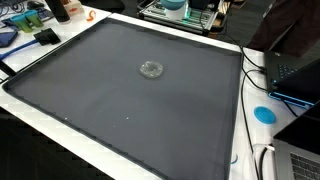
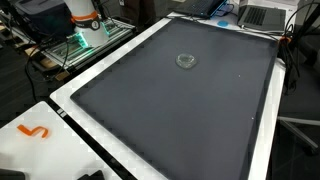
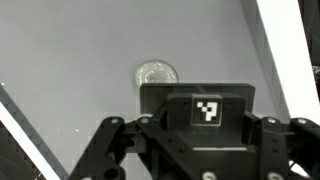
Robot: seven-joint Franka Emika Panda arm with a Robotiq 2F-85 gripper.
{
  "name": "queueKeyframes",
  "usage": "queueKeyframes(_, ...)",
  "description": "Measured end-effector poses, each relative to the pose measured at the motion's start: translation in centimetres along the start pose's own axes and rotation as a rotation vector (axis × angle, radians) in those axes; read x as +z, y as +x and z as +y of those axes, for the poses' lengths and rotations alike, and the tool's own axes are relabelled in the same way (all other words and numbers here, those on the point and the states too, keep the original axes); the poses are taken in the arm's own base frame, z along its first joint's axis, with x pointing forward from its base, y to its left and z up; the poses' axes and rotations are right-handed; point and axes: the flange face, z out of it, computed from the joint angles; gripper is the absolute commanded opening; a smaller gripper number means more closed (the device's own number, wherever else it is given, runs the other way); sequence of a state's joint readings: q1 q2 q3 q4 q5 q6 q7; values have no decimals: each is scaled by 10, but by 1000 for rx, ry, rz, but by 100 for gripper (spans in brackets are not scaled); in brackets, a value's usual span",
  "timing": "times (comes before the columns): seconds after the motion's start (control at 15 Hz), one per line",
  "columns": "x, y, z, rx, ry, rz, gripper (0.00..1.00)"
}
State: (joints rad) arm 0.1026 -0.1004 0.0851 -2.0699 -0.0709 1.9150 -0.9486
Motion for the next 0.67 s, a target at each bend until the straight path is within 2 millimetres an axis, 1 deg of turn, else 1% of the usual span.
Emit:
queueKeyframes(0.07, -4, 3, 0, -9, -10, -1, 28)
queueKeyframes(0.13, -8, 5, 0, -17, -23, -5, 53)
queueKeyframes(0.2, -10, 7, 0, -20, -28, -3, 53)
queueKeyframes(0.67, -8, 7, 1, -19, -25, -5, 53)
